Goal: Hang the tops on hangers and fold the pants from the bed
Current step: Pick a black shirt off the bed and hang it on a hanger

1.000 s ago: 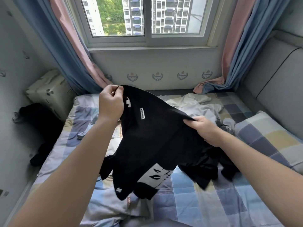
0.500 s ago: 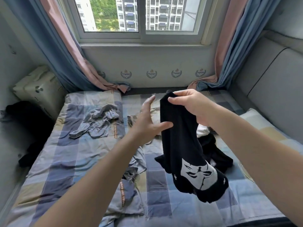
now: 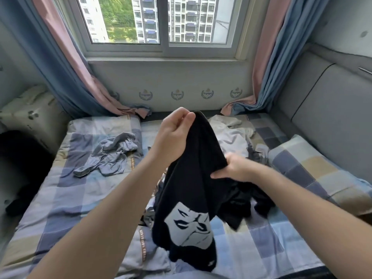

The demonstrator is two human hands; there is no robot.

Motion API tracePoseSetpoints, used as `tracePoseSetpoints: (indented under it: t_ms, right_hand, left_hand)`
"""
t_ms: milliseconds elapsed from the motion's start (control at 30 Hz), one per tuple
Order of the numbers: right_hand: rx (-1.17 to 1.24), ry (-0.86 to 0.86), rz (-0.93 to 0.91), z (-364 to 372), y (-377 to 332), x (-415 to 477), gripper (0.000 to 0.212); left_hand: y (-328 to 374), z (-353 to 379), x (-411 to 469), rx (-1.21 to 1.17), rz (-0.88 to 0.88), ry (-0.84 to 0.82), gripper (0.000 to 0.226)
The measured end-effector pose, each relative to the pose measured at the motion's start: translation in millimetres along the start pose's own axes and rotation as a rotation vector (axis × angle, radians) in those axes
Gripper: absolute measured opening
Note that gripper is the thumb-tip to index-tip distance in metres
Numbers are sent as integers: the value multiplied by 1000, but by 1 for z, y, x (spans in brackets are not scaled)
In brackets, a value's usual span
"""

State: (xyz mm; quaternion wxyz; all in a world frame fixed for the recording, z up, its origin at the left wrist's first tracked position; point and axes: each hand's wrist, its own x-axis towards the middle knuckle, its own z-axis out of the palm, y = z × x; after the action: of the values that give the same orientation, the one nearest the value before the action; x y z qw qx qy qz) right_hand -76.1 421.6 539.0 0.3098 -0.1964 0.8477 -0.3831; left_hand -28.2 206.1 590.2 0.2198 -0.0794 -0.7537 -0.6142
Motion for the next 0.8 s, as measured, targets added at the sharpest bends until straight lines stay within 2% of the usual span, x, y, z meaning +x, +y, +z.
tracePoseSetpoints:
  t_ms: [100,200,333,400,500,567,667,733,800]
  right_hand:
    - [-49,-79,43,40,27,11,13]
    - [27,-137,61,60,35,16,20]
    - [200,21,-45,45,9,14,19]
    - [281,86,-94,35,-13,14,25]
    - [332,169,-188,27,-52,15,41]
    - [402,251,-238,25,-76,18,46]
    - [546,344,-254,23,-99,22,38]
    - [657,359,-232,19,-107,24,35]
    - [698,367,-189,12,-110,22,37]
  left_hand:
    - [13,-14,5,-61,-18,67,35]
    - [13,-37,11,-40,-29,183,32]
    - [-9,-73,15,101,-94,356,29]
    - [-27,-83,9,129,-187,282,19]
    - [-52,-79,-13,205,-316,58,15]
    - [-61,-66,-36,176,-366,-63,5]
    - [-71,-35,-74,102,-396,-172,25]
    - [-77,-9,-94,32,-472,-298,23]
    - [-85,16,-105,60,-533,-392,29]
